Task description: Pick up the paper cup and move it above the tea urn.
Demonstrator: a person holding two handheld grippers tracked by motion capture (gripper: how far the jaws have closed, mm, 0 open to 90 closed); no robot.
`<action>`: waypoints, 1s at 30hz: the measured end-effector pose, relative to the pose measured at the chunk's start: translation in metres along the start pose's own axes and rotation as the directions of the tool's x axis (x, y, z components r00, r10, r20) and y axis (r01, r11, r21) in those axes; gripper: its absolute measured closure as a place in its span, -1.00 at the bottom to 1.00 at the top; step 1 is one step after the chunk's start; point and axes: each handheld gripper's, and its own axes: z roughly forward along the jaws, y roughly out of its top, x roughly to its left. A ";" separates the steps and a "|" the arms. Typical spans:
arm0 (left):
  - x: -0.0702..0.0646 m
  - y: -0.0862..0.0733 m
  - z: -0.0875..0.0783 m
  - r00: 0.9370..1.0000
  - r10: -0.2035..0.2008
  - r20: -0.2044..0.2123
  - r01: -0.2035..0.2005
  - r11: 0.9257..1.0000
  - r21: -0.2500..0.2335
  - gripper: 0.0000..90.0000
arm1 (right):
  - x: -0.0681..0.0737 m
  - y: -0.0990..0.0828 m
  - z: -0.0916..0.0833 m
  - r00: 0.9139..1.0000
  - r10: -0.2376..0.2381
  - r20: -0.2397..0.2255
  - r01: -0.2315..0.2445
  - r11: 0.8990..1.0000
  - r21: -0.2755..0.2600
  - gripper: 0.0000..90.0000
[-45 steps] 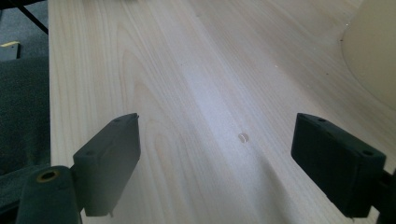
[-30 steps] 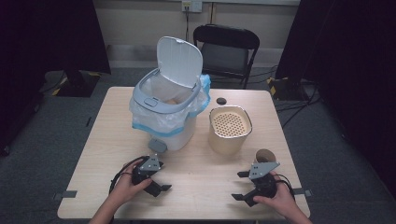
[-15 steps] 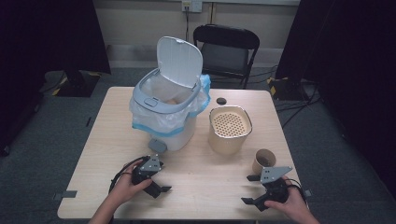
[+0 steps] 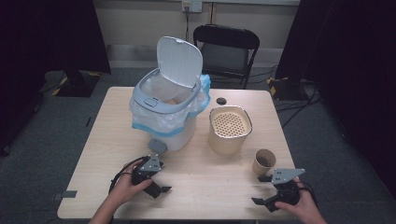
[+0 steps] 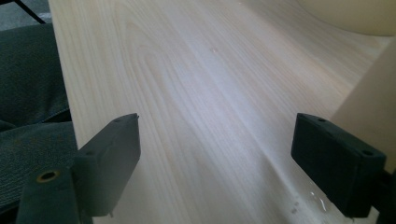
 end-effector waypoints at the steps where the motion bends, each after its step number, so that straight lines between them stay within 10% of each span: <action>1: 0.000 0.000 0.000 1.000 -0.001 -0.002 0.001 1.000 0.000 -0.95 | -0.001 -0.001 -0.001 1.000 0.000 0.003 0.000 1.000 -0.002 -0.66; 30: -0.001 0.000 0.000 1.000 -0.005 -0.004 0.005 1.000 0.003 -0.96 | -0.033 -0.017 -0.016 0.983 0.119 0.142 -0.115 0.993 -0.034 -0.65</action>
